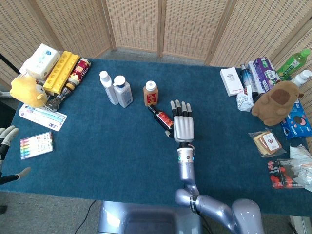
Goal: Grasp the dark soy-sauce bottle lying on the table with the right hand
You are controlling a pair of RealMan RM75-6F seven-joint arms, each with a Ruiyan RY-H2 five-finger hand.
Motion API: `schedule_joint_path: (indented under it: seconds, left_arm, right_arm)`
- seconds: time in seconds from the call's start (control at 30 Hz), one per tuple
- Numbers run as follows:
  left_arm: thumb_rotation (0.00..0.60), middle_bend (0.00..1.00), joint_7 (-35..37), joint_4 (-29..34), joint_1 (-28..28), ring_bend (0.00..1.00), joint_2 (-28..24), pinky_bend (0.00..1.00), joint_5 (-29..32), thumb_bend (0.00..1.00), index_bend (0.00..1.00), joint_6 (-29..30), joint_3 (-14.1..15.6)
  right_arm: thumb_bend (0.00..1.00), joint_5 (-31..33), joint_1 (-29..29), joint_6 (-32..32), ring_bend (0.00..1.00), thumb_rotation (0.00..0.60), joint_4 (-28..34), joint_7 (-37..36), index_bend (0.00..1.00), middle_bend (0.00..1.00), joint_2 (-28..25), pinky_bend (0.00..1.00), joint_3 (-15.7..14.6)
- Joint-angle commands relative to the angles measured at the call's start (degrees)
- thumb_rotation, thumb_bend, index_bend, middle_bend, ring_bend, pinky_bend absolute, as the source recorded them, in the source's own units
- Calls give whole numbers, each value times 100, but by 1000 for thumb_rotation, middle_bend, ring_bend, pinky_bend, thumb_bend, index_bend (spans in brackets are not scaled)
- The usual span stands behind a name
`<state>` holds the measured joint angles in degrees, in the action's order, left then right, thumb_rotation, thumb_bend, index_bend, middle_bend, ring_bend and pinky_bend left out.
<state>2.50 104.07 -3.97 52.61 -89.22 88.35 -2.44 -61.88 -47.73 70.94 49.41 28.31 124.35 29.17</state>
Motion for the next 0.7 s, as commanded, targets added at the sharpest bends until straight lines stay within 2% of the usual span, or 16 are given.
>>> schedule_joint_path:
  seconds: [0.03,0.3,0.7]
  left_arm:
    - [600,0,-35,15,-9,0,15,0,-13,0,4,-15,6]
    - [600,0,-112,33,-41,0,62,0,-4,0,3,-74,8]
    - [600,0,26,-17,-38,0,34,0,62,0,4,-55,-27]
  right_arm:
    - [0,35,82,-7,0,600,86,22,0,0,-148,0,-6]
    - [0,145,143,-133,0,600,332,172,0,0,-313,0,-117]
    - [0,755,-366,-462,0,600,126,742,0,0,36,0,223]
